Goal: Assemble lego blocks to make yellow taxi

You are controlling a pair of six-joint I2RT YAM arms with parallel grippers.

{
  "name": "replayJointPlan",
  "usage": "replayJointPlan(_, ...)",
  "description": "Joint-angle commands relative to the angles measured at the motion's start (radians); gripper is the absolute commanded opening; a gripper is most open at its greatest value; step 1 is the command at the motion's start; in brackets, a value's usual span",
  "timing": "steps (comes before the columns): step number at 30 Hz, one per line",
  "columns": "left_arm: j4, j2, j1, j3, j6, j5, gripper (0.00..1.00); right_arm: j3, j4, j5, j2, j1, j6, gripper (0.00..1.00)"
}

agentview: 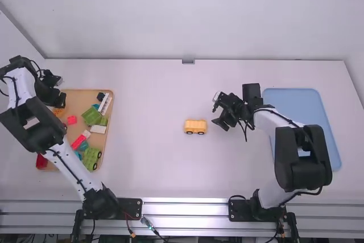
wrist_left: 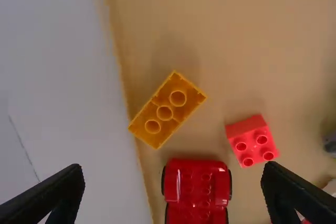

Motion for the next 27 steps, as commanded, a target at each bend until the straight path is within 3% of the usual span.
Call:
replayJointPlan(1, 0.014, 0.008, -0.007, -0.021, 0.158, 0.01, 0.89, 0.007, -0.002, -0.005, -0.017, -0.002, 0.007, 0.99)
replayJointPlan(4, 0.039, 0.008, -0.007, -0.045, 0.202, 0.01, 0.89, 0.007, -0.003, 0.002, -0.017, 0.002, 0.019, 0.99)
replayJointPlan(12, 0.153, 0.008, 0.014, -0.148, 0.267, 0.018, 0.74, 0.007, -0.012, 0.021, -0.017, 0.002, 0.019, 0.99)
replayJointPlan(27, 0.345, 0.008, 0.013, -0.269, 0.28, 0.014, 0.71, 0.007, -0.021, 0.021, -0.017, 0.0, 0.019, 0.99)
